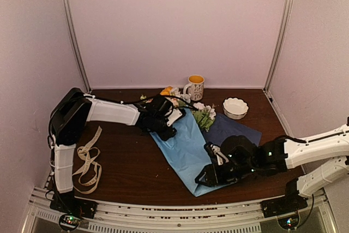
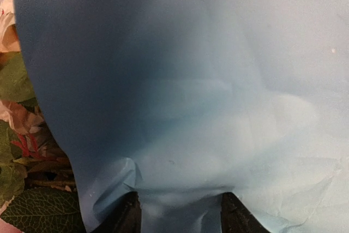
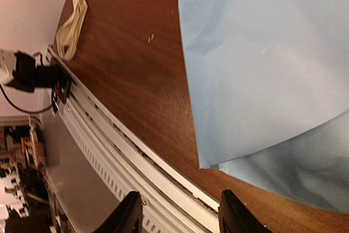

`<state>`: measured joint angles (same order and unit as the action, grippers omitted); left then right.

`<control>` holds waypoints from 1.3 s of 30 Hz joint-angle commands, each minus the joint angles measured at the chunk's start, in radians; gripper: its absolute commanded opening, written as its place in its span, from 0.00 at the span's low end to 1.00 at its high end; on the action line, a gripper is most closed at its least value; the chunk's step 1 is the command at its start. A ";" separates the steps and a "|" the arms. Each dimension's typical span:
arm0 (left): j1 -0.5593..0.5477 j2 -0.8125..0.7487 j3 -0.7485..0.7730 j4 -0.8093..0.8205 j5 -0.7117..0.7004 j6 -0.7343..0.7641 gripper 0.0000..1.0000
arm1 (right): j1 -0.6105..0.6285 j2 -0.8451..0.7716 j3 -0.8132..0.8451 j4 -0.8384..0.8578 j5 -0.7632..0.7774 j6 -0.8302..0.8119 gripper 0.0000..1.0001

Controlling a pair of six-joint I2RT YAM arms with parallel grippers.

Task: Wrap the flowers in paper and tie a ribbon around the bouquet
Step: Adjust the two-thirds folded wrapping paper at the center of the board.

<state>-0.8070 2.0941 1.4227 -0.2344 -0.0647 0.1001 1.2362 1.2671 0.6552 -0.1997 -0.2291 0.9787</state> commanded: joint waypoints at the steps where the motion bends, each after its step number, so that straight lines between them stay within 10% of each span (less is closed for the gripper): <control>1: 0.008 -0.022 -0.024 0.049 0.033 0.014 0.54 | -0.137 -0.075 0.029 -0.136 0.145 0.006 0.51; 17: 0.008 -0.031 -0.024 0.051 0.039 0.015 0.54 | -0.249 0.003 -0.009 -0.011 0.107 0.019 0.53; 39: 0.009 -0.072 0.001 0.032 -0.034 0.034 0.55 | -0.254 0.059 -0.006 0.018 0.061 -0.015 0.00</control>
<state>-0.8040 2.0850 1.4117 -0.2188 -0.0544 0.1074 0.9874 1.3258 0.6544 -0.1513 -0.1764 0.9810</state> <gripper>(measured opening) 0.538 0.011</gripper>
